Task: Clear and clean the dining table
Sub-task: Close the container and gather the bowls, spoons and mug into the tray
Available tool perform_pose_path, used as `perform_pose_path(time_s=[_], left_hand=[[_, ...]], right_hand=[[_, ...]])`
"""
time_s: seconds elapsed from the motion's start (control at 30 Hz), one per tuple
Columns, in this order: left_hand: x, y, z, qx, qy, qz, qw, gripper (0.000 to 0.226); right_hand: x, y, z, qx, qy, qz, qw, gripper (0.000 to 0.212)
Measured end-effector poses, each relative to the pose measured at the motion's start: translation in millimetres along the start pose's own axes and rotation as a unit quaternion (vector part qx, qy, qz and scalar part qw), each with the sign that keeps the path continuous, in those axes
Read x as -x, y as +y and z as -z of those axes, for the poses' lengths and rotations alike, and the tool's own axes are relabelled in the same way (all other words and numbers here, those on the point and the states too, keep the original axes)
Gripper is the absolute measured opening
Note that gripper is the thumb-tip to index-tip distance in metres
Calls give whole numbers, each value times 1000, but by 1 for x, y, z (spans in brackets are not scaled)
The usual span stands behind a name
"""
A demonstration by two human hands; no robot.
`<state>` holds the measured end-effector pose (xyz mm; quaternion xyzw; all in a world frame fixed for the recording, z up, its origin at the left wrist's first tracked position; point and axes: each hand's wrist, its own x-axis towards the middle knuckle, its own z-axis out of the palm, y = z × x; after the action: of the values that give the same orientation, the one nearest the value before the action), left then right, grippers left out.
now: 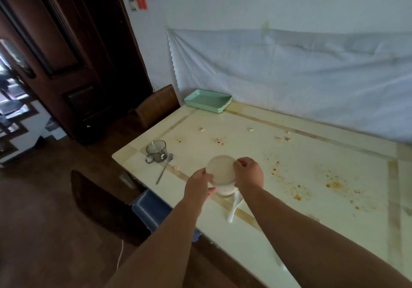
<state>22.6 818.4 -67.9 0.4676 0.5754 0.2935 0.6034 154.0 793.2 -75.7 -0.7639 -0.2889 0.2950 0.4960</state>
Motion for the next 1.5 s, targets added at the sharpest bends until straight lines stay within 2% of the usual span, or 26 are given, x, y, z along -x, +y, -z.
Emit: perform_pose_path(time_s=[0.07,0.17,0.27,0.47,0.63,0.8,0.9,1.03,1.27,1.5], left_hand=[[-16,11,-5,20,12,11,1000,16],[-41,28,-12,-6,35,10,999,19],[-56,43,-18,9,6,-7,1000,22],[-103,71,-49,17,44,36,998,21],[-126,89,-73,16,13,39,999,28],[-159,98,-94,-34,-35,34,998,35],[-189,100,-100,-56,-65,26,996,38],[-242,104,-102,-55,-89,41,994,38],[-349,119,-97,-80,-149,59,984,39],[-443,139,-87,-117,-182,49,975,38]], right_hand=[[-21,-4,-5,-14,-9,-9,1000,14],[-49,-12,-10,-32,-12,-18,999,18],[-72,-21,-12,-36,-16,-18,999,21],[-123,-27,-9,-72,-33,-45,996,37],[-153,-27,4,-122,-58,-92,987,45],[-180,-22,12,-166,-43,-131,976,59],[-199,-22,7,-177,-28,-141,974,50],[-229,-24,-11,-192,12,-157,969,24],[-297,-36,-65,-194,74,-194,959,26],[-370,-52,-119,-185,75,-210,957,29]])
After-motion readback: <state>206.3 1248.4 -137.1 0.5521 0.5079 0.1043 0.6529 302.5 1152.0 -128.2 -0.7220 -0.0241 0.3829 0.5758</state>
